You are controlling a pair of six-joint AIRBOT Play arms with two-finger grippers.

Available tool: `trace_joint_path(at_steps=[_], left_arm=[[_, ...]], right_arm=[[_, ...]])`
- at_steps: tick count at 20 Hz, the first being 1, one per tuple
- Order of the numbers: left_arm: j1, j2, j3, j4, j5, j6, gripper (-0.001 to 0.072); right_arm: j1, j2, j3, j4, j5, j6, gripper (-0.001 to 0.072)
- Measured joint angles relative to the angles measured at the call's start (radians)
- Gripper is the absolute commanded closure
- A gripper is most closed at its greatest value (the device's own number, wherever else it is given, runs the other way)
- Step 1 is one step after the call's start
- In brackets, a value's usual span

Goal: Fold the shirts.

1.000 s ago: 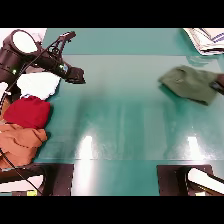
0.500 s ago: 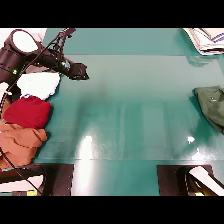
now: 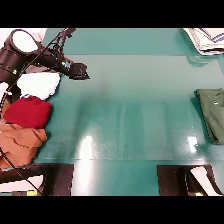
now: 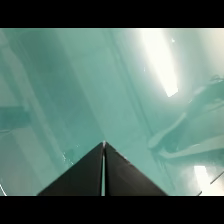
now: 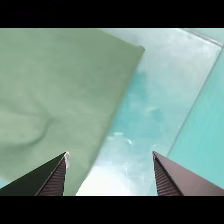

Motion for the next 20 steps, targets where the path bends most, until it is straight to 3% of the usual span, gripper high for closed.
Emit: trace_joint_path(at_steps=[5, 7, 9, 11, 13, 14, 15, 20], left_arm=[[0.000, 0.000, 0.000, -0.001, 0.002, 0.002, 0.0679], [0.000, 0.000, 0.000, -0.002, 0.002, 0.002, 0.0679], [0.000, 0.000, 0.000, -0.002, 0.002, 0.002, 0.0679], [0.000, 0.000, 0.000, -0.002, 0.002, 0.002, 0.0679], [0.000, 0.000, 0.000, -0.002, 0.002, 0.002, 0.0679], [0.000, 0.000, 0.000, -0.002, 0.002, 0.002, 0.0679], [0.000, 0.000, 0.000, -0.002, 0.002, 0.002, 0.0679], [0.000, 0.000, 0.000, -0.002, 0.002, 0.002, 0.0679]], right_arm=[[0.300, -0.012, 0.018, 0.147, 0.013, -0.026, 0.0163], [0.482, -0.051, 0.055, 0.171, 0.028, -0.030, 0.0341], [0.671, -0.103, 0.117, 0.189, 0.050, -0.033, 0.0376], [0.840, -0.161, 0.192, 0.195, 0.066, -0.034, 0.0509], [0.981, -0.216, 0.271, 0.199, 0.078, -0.038, 0.0539], [1.041, -0.242, 0.312, 0.198, 0.081, -0.041, 0.0654], [1.093, -0.267, 0.352, 0.200, 0.089, -0.043, 0.0694], [1.233, -0.350, 0.509, 0.202, 0.126, -0.055, 0.0694]])
